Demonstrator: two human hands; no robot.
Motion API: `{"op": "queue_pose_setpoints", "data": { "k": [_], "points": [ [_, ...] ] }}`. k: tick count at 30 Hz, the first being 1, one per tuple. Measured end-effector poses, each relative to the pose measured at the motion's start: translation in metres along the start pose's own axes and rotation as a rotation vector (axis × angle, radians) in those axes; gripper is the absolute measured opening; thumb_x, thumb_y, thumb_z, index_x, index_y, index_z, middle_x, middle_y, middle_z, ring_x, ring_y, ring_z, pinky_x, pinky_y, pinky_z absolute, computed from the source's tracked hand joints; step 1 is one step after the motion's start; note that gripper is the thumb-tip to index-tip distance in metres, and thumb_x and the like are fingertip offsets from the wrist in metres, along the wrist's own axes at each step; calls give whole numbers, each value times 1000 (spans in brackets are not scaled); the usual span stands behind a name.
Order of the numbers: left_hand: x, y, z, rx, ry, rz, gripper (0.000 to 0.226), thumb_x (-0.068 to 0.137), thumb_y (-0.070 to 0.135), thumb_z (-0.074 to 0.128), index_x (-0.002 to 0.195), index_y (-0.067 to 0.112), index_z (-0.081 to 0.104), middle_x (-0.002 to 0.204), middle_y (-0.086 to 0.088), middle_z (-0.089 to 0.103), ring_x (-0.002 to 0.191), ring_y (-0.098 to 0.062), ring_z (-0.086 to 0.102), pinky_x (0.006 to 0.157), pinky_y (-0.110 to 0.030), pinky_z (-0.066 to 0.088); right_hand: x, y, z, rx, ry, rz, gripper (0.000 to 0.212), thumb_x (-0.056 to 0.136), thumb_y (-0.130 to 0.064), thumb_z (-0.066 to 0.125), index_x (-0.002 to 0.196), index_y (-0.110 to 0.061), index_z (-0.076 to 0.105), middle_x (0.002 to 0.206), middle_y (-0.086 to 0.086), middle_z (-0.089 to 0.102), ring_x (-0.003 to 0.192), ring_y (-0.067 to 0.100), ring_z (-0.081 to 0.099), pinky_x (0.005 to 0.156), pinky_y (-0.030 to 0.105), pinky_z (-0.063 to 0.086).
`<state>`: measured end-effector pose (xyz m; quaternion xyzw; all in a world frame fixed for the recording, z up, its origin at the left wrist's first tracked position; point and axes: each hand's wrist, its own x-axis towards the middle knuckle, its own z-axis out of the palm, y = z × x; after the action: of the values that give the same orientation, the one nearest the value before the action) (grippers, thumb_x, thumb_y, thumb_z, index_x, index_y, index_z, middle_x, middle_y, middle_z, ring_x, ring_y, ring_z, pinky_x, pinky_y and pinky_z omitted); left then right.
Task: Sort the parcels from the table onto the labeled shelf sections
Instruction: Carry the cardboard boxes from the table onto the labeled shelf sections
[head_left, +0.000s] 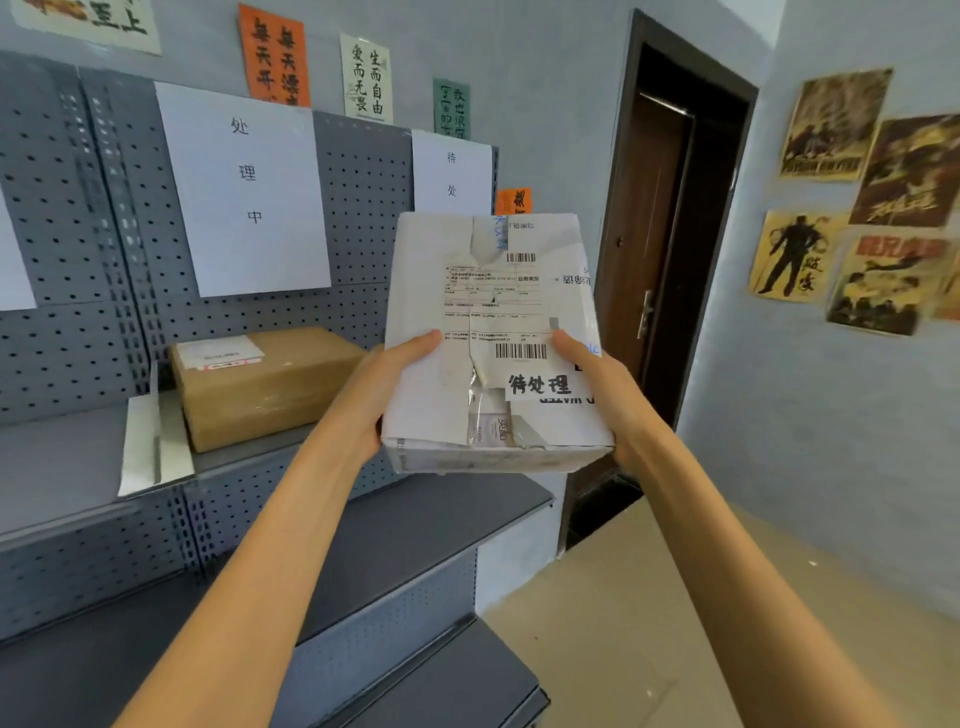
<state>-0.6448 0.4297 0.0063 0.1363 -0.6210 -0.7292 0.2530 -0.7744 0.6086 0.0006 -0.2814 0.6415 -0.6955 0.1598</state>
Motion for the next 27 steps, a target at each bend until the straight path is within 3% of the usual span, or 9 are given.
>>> {"op": "queue_pose_setpoints", "data": {
  "k": [4, 8, 14, 17, 24, 27],
  "points": [
    [55, 4, 17, -15, -22, 24, 25, 88, 39, 65, 104, 21, 70, 99, 3, 76, 90, -14, 72, 79, -32, 55, 49, -7, -19, -24, 1, -3, 35, 93, -45, 57, 119, -23, 64, 101, 1, 75, 91, 23, 73, 87, 40, 57],
    [100, 8, 32, 16, -36, 39, 19, 89, 39, 64, 98, 23, 70, 93, 5, 76, 83, -10, 73, 72, -28, 55, 93, -10, -37, -30, 10, -2, 32, 92, -46, 58, 114, -23, 66, 99, 2, 76, 86, 21, 73, 85, 38, 57],
    [156, 1, 49, 34, -12, 19, 28, 88, 40, 65, 109, 21, 69, 102, 2, 75, 93, -14, 72, 79, -31, 55, 151, -11, -65, -49, -24, 51, 35, 91, -45, 60, 114, -19, 67, 99, 3, 76, 83, 20, 72, 79, 34, 58],
    [182, -2, 56, 35, 29, 22, 30, 88, 39, 65, 110, 20, 69, 104, 1, 74, 96, -16, 70, 86, -33, 54, 183, -9, -75, -46, -64, 84, 36, 89, -45, 63, 114, -19, 67, 99, 4, 76, 86, 22, 72, 84, 36, 57],
    [243, -4, 73, 44, 176, 18, 27, 88, 38, 66, 108, 21, 69, 106, -1, 74, 100, -19, 69, 96, -37, 51, 274, -3, -95, -25, -219, 139, 27, 90, -39, 62, 107, -18, 67, 94, 4, 76, 68, 15, 71, 58, 24, 58],
    [266, -6, 80, 36, 238, 8, 23, 88, 36, 66, 104, 20, 69, 107, -3, 73, 100, -20, 68, 96, -37, 51, 314, 0, -103, -11, -314, 135, 22, 92, -36, 61, 105, -19, 66, 96, 4, 76, 69, 15, 72, 59, 25, 58]
  ]
}}
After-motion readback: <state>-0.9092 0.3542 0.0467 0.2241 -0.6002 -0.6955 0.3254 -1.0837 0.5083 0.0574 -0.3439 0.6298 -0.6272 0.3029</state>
